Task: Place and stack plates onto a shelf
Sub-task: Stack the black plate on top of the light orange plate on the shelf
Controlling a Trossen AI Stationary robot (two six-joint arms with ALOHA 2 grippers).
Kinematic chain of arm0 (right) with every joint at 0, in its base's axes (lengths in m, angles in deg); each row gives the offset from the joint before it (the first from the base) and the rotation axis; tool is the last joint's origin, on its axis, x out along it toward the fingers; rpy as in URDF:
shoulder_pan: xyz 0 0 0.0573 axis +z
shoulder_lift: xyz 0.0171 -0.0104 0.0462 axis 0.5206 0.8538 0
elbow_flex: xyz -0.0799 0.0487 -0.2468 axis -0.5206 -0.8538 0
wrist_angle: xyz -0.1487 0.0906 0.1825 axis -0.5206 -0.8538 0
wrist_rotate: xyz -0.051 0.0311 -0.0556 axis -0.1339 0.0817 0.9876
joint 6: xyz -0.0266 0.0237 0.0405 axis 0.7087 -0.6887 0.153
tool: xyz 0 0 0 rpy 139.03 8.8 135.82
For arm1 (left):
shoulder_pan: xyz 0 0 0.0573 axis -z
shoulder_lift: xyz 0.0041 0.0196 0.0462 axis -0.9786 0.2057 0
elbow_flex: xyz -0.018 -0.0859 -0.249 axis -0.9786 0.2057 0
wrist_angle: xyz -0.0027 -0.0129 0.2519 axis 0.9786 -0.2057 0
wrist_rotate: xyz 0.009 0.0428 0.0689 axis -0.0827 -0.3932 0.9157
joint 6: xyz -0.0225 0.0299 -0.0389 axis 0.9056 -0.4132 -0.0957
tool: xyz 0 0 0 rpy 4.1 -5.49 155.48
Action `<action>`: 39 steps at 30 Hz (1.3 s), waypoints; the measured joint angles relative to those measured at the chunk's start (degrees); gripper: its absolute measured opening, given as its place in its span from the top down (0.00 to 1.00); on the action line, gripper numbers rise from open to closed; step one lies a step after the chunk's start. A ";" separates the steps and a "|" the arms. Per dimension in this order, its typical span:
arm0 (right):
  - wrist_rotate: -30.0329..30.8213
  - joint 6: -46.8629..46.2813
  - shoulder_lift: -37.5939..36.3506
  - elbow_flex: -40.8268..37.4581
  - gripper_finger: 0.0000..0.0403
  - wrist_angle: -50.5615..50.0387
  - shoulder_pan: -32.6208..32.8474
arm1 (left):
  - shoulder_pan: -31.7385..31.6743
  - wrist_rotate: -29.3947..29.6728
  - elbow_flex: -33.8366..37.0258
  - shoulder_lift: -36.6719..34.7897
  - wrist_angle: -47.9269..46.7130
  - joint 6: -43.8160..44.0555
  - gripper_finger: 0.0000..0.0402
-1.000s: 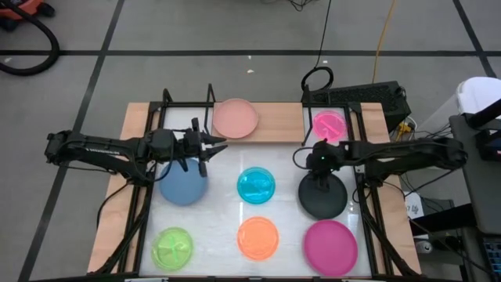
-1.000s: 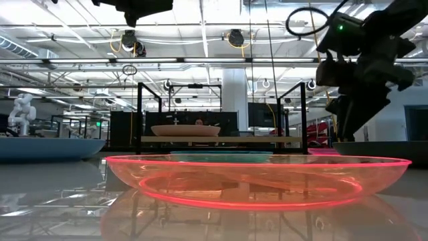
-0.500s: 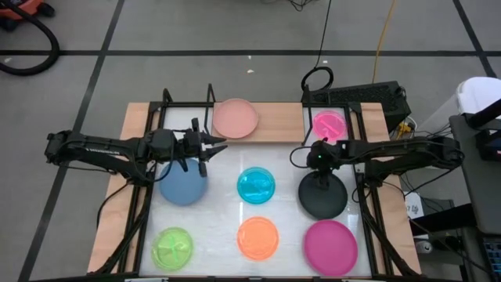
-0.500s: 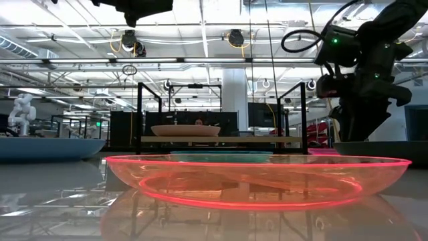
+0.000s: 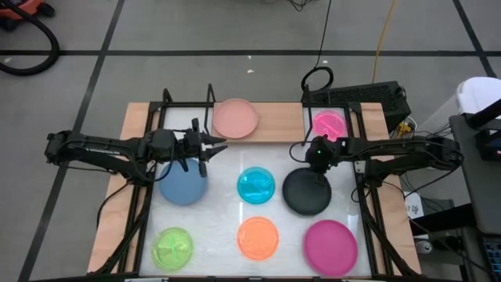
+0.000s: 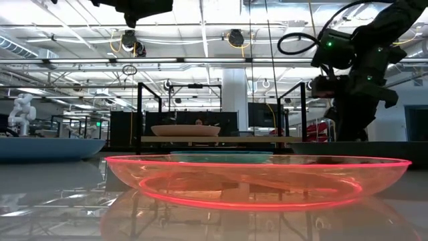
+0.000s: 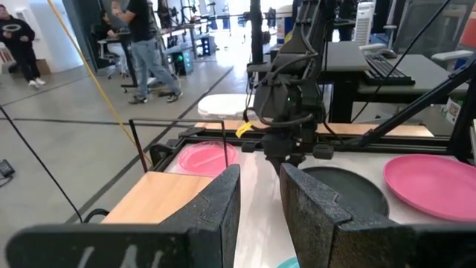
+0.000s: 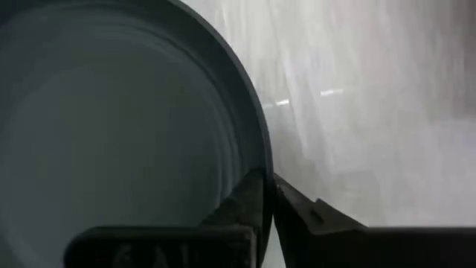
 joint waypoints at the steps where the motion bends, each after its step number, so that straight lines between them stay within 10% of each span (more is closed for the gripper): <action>1: -0.09 0.05 -0.24 0.00 0.99 0.34 -0.18 | 0.00 0.00 0.00 0.00 0.00 0.01 0.74; 11: -5.65 -4.90 -6.95 -0.04 1.00 10.07 -1.09 | 0.00 0.00 0.00 0.00 0.00 0.82 0.74; 21: -4.83 -15.78 -7.77 1.48 1.00 42.50 -8.01 | 0.00 0.01 0.00 0.01 1.02 0.76 0.74; 31: -4.21 -13.76 7.97 21.72 1.00 34.40 -14.76 | 0.00 0.03 0.00 0.00 2.14 0.55 0.74; 39: -3.35 -15.83 14.90 21.16 1.00 34.99 -11.44 | 0.42 0.09 0.00 0.00 0.13 1.03 0.74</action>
